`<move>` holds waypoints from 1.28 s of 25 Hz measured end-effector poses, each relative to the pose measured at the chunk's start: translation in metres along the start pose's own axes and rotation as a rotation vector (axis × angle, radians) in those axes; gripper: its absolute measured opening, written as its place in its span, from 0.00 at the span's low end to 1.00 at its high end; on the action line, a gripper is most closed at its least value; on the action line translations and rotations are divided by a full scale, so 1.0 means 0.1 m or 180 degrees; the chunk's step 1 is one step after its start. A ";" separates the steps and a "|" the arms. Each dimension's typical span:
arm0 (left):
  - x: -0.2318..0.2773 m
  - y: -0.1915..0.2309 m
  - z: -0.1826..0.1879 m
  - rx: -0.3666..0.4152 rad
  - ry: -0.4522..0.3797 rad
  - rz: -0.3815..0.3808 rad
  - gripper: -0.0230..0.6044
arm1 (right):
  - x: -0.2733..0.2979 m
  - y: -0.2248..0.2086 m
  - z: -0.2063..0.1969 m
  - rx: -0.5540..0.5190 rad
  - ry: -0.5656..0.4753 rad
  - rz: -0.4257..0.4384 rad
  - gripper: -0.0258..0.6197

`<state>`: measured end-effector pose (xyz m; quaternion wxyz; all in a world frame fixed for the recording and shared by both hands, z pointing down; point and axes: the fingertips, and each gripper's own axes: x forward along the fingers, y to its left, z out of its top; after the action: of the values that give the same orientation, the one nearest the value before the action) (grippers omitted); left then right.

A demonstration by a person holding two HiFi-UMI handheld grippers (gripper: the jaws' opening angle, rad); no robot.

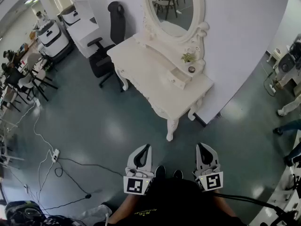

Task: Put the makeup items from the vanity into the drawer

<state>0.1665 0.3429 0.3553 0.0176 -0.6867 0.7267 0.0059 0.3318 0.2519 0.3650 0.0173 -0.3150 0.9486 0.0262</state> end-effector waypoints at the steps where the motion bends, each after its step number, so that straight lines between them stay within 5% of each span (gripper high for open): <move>1: 0.00 -0.01 -0.01 0.0005 0.0010 0.0000 0.07 | -0.01 0.00 -0.01 0.0002 0.0014 0.0004 0.04; 21: 0.05 -0.10 0.01 0.0023 0.0023 0.0005 0.07 | -0.08 -0.17 -0.08 0.0229 0.0010 -0.0002 0.04; 32: -0.01 -0.13 -0.10 0.0071 0.0230 0.0206 0.07 | -0.15 -0.34 -0.15 0.0137 0.0057 0.0002 0.04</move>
<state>0.1792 0.3429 0.3656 -0.0012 -0.6624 0.7487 -0.0264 0.3639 0.2324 0.3790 0.0156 -0.3145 0.9491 0.0029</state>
